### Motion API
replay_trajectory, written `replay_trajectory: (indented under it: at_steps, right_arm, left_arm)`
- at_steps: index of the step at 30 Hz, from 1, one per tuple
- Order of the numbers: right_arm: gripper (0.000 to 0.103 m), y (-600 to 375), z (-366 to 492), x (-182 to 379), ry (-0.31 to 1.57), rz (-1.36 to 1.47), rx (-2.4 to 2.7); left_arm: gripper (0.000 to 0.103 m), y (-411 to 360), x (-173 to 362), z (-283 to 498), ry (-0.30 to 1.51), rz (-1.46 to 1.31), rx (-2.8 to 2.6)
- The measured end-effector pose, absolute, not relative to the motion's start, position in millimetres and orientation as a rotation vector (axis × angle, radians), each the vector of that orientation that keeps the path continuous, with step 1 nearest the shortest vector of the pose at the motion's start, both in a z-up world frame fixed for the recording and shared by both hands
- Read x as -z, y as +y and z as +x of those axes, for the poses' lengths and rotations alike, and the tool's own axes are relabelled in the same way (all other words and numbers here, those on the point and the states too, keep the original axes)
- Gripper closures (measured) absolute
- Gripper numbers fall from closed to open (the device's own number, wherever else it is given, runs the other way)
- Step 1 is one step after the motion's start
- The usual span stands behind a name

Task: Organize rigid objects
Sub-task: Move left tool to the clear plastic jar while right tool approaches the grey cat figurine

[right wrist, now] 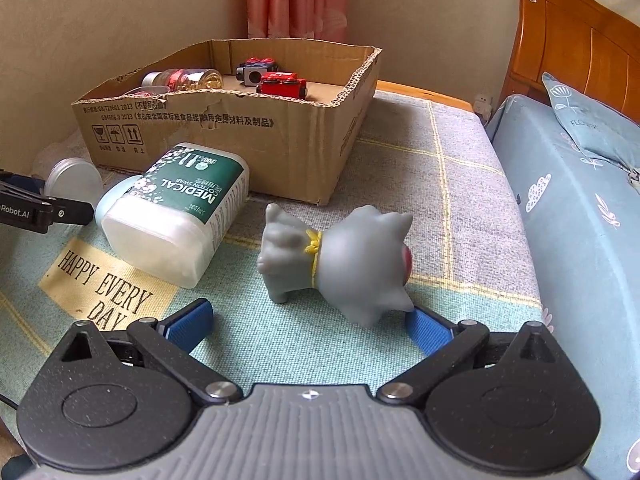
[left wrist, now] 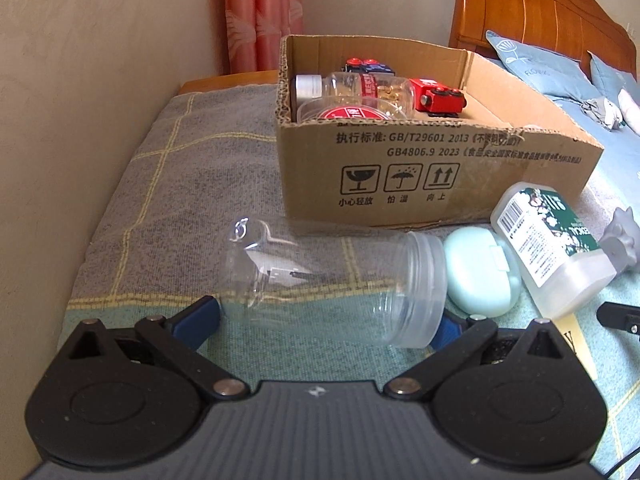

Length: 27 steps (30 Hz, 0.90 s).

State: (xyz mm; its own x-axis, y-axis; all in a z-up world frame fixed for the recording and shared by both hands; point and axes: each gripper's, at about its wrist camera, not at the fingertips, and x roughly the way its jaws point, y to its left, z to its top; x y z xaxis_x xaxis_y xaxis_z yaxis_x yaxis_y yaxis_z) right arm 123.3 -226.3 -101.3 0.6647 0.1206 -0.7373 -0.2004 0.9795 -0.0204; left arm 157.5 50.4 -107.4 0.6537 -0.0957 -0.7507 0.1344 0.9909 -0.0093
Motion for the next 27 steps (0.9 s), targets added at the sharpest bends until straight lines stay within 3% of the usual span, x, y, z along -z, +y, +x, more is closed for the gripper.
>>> replay_trajectory:
  at_steps: [19, 27]
  right_arm:
    - [0.001, -235.0, 147.2, 88.1, 0.795, -0.046, -0.129]
    - [0.019, -235.0, 147.2, 85.2, 0.793, -0.055, -0.12]
  left_arm:
    - [0.001, 38.7, 95.1, 160.8, 0.811, 0.082, 0.153]
    - [0.002, 43.7, 88.7, 160.8, 0.785, 0.107, 0.151]
